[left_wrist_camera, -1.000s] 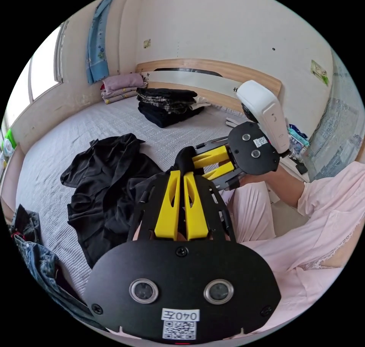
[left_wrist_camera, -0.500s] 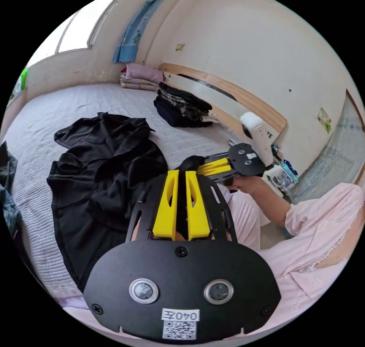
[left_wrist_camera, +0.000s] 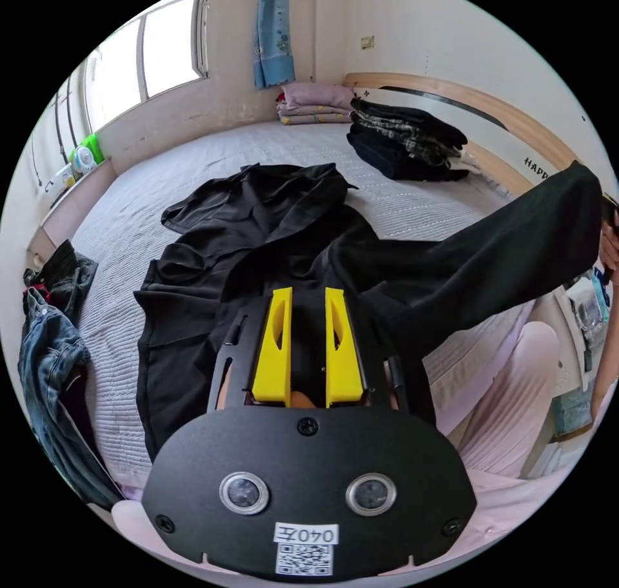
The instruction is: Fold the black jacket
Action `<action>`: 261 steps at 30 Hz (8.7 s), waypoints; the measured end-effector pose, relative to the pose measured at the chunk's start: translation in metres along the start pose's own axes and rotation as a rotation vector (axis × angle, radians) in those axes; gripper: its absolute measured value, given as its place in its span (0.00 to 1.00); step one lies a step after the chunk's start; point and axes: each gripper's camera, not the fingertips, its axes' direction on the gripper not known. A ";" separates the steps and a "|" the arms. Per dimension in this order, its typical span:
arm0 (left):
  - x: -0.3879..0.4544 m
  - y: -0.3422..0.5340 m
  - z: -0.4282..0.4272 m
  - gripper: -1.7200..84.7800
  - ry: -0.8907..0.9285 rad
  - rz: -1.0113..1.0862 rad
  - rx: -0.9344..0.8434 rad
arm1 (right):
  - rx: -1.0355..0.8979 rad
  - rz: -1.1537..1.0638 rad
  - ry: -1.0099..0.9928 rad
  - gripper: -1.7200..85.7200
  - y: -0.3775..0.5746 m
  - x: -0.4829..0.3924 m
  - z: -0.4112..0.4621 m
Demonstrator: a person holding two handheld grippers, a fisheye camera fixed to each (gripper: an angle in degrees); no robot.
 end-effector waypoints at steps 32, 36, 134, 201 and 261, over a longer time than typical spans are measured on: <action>0.185 0.006 0.184 0.01 -0.677 0.197 -0.022 | -0.195 0.550 0.052 0.11 0.219 0.306 -0.044; 0.228 0.025 0.153 0.01 -0.626 0.216 0.099 | -0.258 0.539 -0.071 0.15 0.217 0.293 -0.010; 0.089 -0.037 0.080 0.01 1.522 0.340 0.090 | 0.193 -0.048 -1.415 0.01 0.122 0.171 0.010; 0.087 -0.027 -0.047 0.12 0.936 0.001 0.308 | 0.392 0.105 -0.013 0.01 0.136 0.063 -0.089; -0.103 0.242 -0.105 0.11 -0.033 -0.235 -0.044 | -0.322 0.190 0.148 0.01 -0.160 0.239 0.190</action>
